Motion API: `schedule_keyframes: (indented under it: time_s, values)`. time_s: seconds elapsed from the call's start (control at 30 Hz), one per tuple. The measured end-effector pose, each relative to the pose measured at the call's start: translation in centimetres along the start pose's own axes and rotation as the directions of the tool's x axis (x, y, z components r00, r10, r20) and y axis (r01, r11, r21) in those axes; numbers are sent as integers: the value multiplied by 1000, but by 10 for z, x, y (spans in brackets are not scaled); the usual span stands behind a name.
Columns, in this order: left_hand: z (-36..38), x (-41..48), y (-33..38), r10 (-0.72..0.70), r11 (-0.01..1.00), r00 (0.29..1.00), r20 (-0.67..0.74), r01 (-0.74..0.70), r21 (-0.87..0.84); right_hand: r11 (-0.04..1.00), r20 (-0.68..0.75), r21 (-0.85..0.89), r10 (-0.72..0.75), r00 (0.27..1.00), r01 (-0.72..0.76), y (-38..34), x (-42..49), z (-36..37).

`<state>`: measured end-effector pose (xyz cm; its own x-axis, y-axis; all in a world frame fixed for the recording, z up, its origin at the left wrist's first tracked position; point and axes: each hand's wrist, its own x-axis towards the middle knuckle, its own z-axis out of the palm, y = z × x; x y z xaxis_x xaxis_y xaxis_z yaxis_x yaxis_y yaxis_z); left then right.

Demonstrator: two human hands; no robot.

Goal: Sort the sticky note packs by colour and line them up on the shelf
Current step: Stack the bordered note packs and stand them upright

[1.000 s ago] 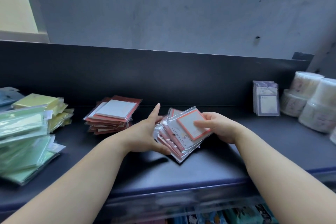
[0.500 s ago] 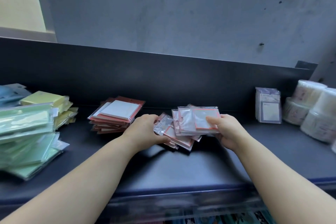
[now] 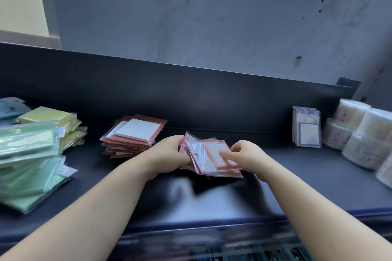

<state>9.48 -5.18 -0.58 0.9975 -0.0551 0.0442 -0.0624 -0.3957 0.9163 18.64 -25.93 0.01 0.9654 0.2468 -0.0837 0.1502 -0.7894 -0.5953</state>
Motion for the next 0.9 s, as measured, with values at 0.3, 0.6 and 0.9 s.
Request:
schedule_keyframes:
  time_s: [0.3, 0.6, 0.9]
  values:
    - [5, 1, 9, -152, 902, 988, -18, 131, -411, 995, 93, 8, -100, 991, 99, -9, -9, 5]
    - [4, 0, 4, 12, 891, 1000, -29, -24, -453, 650, 121, 757, -233, 965, 62, -4, -12, 0]
    - [5, 0, 6, 124, 906, 986, -111, -159, -393, 651, -58, 698, -362, 930, 297, 4, -28, -2]
